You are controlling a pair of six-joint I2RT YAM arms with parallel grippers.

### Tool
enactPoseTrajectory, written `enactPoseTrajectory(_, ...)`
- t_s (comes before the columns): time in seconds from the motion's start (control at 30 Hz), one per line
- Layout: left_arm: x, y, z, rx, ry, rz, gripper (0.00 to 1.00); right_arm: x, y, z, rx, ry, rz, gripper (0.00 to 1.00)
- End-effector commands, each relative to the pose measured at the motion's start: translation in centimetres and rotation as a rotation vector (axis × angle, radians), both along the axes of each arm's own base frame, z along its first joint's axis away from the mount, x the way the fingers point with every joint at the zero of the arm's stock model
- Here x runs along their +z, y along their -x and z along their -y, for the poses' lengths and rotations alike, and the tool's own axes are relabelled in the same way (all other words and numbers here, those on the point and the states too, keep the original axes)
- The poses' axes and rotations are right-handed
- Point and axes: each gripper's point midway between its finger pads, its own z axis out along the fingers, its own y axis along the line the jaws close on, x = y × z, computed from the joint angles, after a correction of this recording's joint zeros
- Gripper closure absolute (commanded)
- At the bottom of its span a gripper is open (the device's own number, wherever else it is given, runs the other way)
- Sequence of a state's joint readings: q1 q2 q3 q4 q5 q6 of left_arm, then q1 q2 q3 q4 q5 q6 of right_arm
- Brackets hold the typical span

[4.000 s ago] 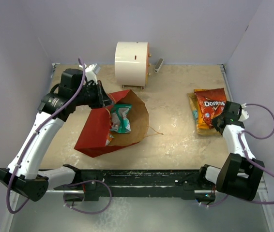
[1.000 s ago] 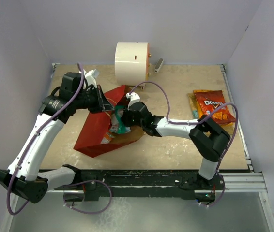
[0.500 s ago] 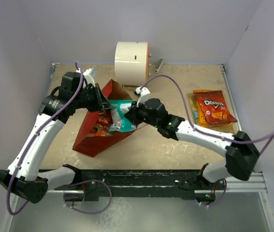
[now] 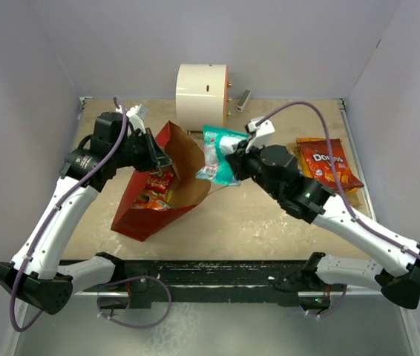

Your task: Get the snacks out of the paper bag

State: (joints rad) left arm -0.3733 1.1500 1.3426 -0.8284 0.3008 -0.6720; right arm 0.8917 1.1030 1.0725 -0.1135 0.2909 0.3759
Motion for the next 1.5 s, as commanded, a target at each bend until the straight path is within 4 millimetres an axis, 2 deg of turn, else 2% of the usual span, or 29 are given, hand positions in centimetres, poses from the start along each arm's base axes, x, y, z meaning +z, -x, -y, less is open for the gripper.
enactPoseTrajectory(0.0,1.4,-0.3,-0.1,0.02,0.027,0.057,1.0,6.6,-3.8,6.1,-0.28,-0.038,0.135,1.0)
enactPoseTrajectory(0.13,0.9,-0.5,0.0,0.01,0.017,0.045,1.0,6.4,-7.6,11.7,-0.488,-0.055,0.092,1.0)
enactPoseTrajectory(0.2,0.7,-0.5,0.0,0.004,0.013,0.042,1.0,5.3,-9.3,14.9,-0.6,-0.067,0.057,1.0)
enactPoseTrajectory(0.3,0.6,-0.5,0.2,-0.01,0.013,0.041,1.0,2.7,-10.8,19.5,-0.759,-0.099,-0.033,1.0)
enactPoseTrajectory(0.4,0.4,-0.6,0.4,-0.033,0.005,0.041,1.0,0.0,-11.6,23.6,-0.886,-0.148,-0.111,1.0)
enactPoseTrajectory(0.57,-0.3,-1.0,1.2,-0.088,-0.002,0.021,1.0,-4.7,-11.7,29.3,-1.053,-0.252,-0.218,1.0)
enactPoseTrajectory(0.73,-1.1,-1.0,2.0,-0.149,0.002,-0.003,1.0,-8.4,-11.7,33.1,-1.151,-0.329,-0.295,1.0)
enactPoseTrajectory(0.8,-1.1,-1.1,2.0,-0.161,-0.013,0.0,1.0,-9.2,-11.9,34.5,-1.184,-0.378,-0.299,1.0)
enactPoseTrajectory(0.93,-0.9,-1.5,1.7,-0.175,-0.051,0.014,1.0,-11.4,-12.1,36.2,-1.223,-0.424,-0.325,1.0)
enactPoseTrajectory(1.13,-1.2,-1.4,1.8,-0.185,-0.047,0.009,1.0,-13.5,-12.8,37.0,-1.236,-0.484,-0.321,1.0)
enactPoseTrajectory(1.3,-1.0,-1.4,1.9,-0.181,-0.039,0.014,1.0,-15.9,-13.0,36.5,-1.238,-0.524,-0.379,1.0)
enactPoseTrajectory(1.4,-0.8,-1.3,1.8,-0.174,-0.036,0.017,1.0,-17.9,-12.2,35.9,-1.258,-0.565,-0.437,1.0)
enactPoseTrajectory(1.47,-0.7,-1.3,1.8,-0.17,-0.033,0.019,1.0,-19.1,-11.5,35.6,-1.273,-0.587,-0.459,0.94)
